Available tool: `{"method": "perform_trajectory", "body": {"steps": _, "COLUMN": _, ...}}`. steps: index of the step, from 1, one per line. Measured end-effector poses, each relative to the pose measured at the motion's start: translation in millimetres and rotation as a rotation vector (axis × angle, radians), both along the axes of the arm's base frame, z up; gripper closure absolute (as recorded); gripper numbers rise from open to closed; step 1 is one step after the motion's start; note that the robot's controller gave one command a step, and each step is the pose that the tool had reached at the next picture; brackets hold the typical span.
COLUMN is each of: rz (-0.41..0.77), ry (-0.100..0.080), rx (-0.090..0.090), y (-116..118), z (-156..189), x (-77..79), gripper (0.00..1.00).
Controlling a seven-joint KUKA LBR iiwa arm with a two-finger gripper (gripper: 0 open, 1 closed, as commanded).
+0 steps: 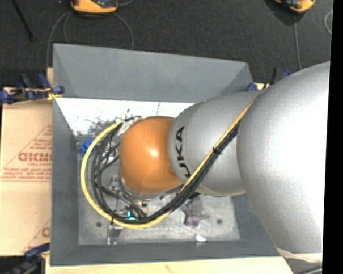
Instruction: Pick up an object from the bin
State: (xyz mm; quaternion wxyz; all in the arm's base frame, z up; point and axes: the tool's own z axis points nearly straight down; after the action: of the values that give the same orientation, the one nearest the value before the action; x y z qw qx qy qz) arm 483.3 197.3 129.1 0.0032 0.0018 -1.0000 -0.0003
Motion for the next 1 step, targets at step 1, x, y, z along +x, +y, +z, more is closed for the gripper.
{"method": "perform_trajectory", "body": {"steps": 1, "rz": 0.115, "ry": -0.03, "rx": 0.004, "y": -70.8, "z": -52.5, "x": -1.5, "gripper": 0.0}}
